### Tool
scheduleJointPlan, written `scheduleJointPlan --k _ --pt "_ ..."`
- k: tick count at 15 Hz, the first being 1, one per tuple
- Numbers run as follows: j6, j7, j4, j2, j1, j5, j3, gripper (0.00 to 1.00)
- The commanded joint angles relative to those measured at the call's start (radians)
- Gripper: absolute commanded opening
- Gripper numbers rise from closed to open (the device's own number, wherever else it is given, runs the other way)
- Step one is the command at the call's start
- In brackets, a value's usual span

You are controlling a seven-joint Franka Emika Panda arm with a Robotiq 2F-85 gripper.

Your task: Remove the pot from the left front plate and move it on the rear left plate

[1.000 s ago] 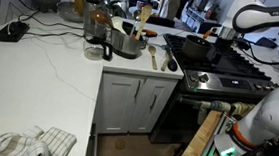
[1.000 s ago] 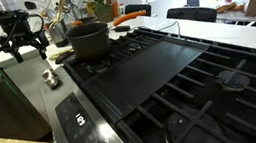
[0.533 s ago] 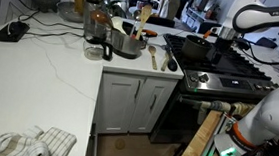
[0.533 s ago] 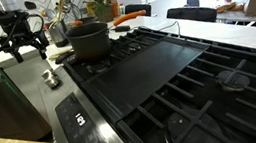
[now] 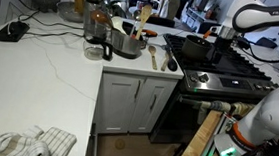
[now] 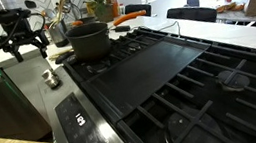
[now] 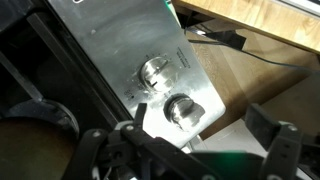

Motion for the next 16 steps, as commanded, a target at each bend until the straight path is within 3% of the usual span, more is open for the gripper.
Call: scheduleJointPlan --k 1,8,16 --pt "-0.032 -0.106 0.056 0.033 0.013 -0.028 0.003 1.0" --pt "-0.002 -0.196 0.179 0.067 0.005 -0.042 0.021 1.0" --pt "0.089 -0.324 0.295 0.179 -0.001 -0.024 -0.019 1.0"
